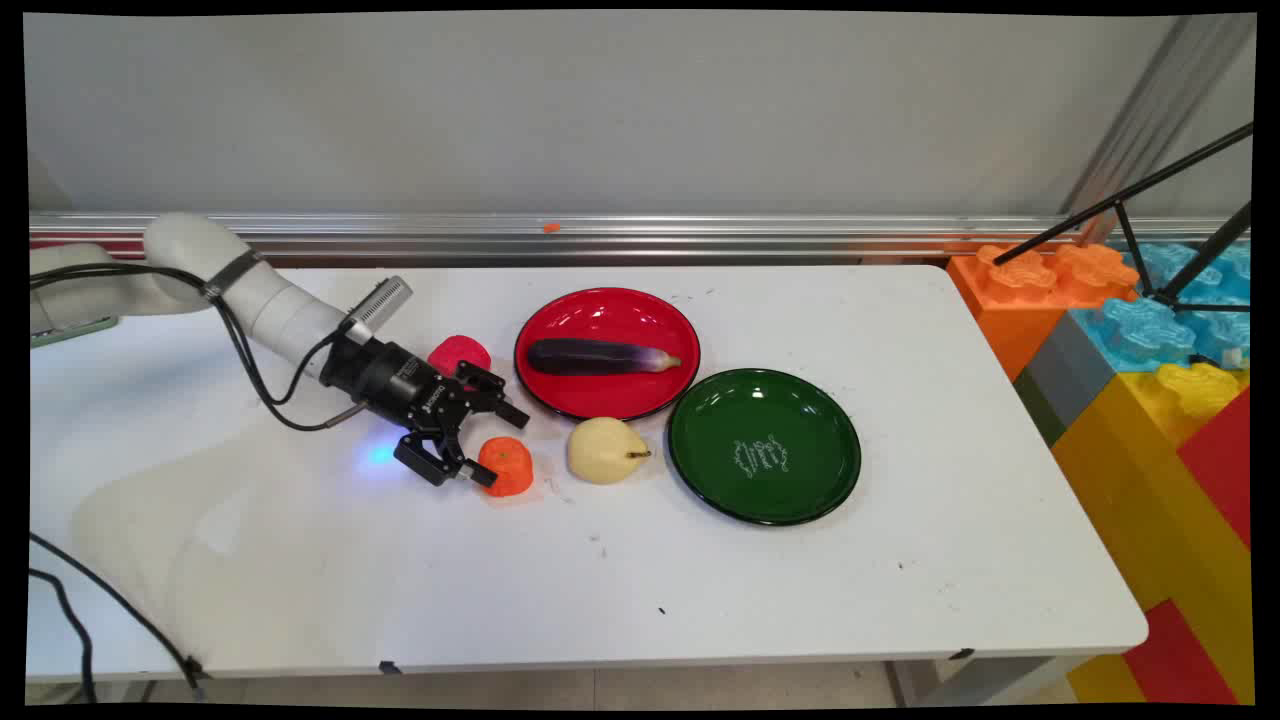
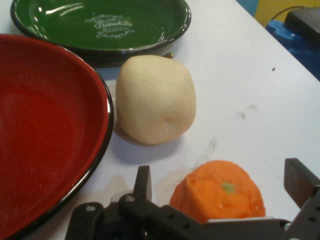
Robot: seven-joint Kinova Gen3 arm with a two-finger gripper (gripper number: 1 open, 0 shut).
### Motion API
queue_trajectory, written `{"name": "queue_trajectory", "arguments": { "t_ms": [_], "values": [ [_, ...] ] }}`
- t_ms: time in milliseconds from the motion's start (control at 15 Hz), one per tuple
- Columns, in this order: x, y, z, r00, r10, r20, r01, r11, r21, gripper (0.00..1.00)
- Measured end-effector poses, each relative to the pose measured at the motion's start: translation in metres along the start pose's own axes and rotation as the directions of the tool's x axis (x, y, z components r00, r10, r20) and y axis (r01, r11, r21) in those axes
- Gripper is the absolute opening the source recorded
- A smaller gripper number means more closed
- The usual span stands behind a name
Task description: Pick up the eggplant from the red plate
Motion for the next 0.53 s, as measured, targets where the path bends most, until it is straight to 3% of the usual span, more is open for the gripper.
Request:
{"name": "queue_trajectory", "arguments": {
  "t_ms": [533],
  "values": [
    [0.019,0.002,-0.029,0.999,-0.004,-0.043,0.005,0.999,0.036,1.0]
  ]
}}
